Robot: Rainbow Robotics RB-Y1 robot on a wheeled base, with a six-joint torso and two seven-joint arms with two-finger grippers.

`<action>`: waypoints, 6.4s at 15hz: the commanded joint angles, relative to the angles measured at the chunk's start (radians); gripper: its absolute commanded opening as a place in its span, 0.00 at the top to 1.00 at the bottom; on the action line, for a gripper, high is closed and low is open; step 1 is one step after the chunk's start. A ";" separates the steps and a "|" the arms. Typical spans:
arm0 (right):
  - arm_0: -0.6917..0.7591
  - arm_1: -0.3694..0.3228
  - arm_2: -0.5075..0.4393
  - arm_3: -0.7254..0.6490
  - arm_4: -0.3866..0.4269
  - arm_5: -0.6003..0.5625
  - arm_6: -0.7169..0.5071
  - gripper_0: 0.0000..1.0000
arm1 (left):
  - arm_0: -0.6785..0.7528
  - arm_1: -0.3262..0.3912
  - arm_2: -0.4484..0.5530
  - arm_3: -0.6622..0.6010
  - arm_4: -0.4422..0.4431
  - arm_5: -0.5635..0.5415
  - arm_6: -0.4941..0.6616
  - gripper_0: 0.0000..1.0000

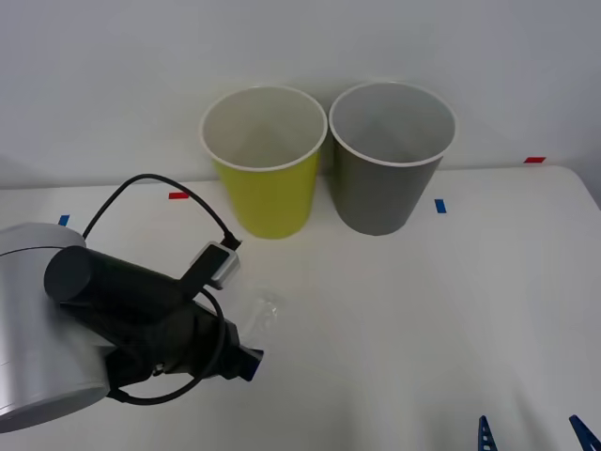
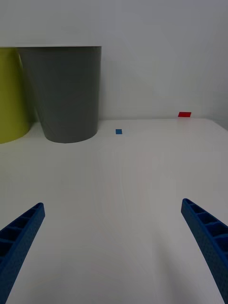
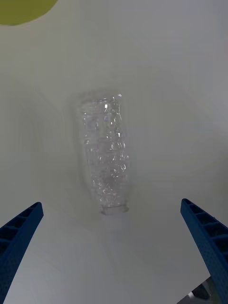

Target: Put cans in the gray bin and PET bottles in the light green bin.

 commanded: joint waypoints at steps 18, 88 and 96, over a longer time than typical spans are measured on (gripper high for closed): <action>0.000 0.000 0.000 0.000 0.000 0.000 0.000 0.00 | -0.030 -0.324 -0.010 0.234 -0.203 0.115 -0.131 0.00; 0.000 0.000 0.000 0.000 0.000 0.000 0.000 0.00 | -0.097 -0.491 -0.031 0.569 -0.316 0.051 -0.263 1.00; 0.000 0.000 0.000 0.000 0.000 0.000 0.000 0.00 | 0.029 -0.413 0.072 0.219 -0.374 -0.040 -0.356 1.00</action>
